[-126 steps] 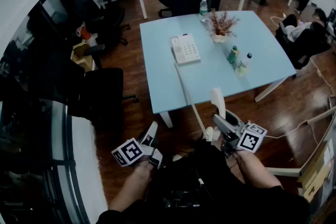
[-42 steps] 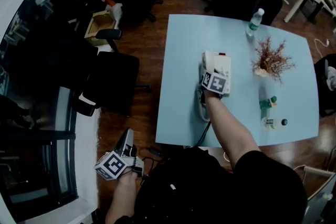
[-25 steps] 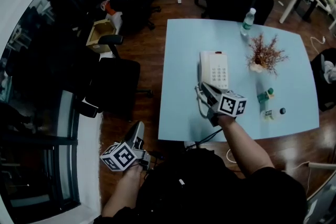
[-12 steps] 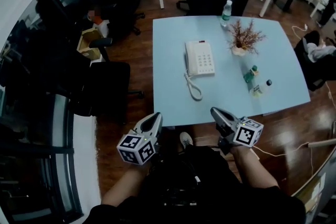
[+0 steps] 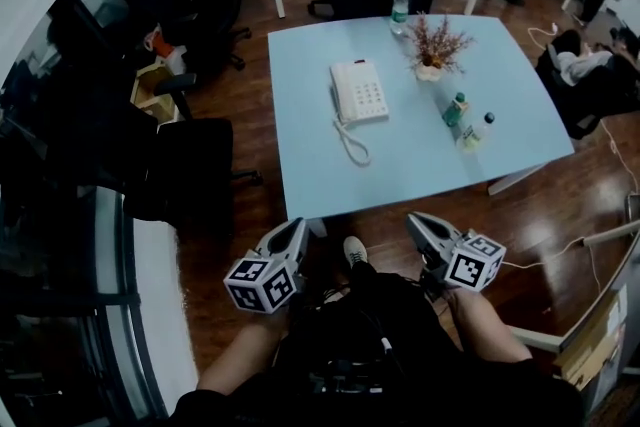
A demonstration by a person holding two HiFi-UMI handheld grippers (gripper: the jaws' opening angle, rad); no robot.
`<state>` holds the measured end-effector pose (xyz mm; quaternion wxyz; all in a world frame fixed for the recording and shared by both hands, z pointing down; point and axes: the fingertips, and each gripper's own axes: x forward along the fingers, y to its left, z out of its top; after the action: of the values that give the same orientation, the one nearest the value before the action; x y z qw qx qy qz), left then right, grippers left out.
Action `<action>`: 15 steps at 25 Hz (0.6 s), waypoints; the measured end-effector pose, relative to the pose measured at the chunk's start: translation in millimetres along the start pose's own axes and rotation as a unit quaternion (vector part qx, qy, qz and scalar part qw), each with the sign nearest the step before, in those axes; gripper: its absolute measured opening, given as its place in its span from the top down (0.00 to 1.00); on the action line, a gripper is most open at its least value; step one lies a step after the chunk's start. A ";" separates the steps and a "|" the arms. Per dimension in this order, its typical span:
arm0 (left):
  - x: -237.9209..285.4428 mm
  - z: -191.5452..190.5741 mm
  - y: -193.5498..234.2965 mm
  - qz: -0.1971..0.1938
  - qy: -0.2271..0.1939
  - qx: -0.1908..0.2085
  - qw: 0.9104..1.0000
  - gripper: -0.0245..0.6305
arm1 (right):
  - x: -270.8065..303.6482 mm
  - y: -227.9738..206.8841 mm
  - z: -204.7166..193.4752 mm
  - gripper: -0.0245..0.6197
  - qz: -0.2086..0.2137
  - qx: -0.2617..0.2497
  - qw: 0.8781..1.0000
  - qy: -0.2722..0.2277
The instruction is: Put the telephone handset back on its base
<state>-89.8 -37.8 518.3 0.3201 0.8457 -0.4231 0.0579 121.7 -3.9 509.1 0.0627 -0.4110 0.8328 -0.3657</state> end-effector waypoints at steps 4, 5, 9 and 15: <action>-12.2 -0.7 -3.7 -0.002 -0.010 0.001 1.000 0.96 | 5.5 15.6 -4.3 0.96 0.008 -0.026 1.000 0.015; -16.6 -0.3 -2.3 0.000 -0.013 0.000 1.000 0.96 | 9.7 20.6 -3.9 0.96 0.012 -0.030 0.999 0.019; -37.4 -1.0 10.3 0.023 -0.026 -0.007 0.999 0.96 | 26.0 32.2 -5.5 0.96 0.037 -0.036 0.998 0.028; -55.6 10.3 34.9 0.052 -0.055 -0.025 0.997 0.96 | 39.4 46.5 3.2 0.96 0.052 -0.051 0.997 0.038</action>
<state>-153.1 -21.3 506.8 0.3135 0.8162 -0.4850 0.0173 67.6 -16.1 483.7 0.0286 -0.3554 0.8725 -0.3341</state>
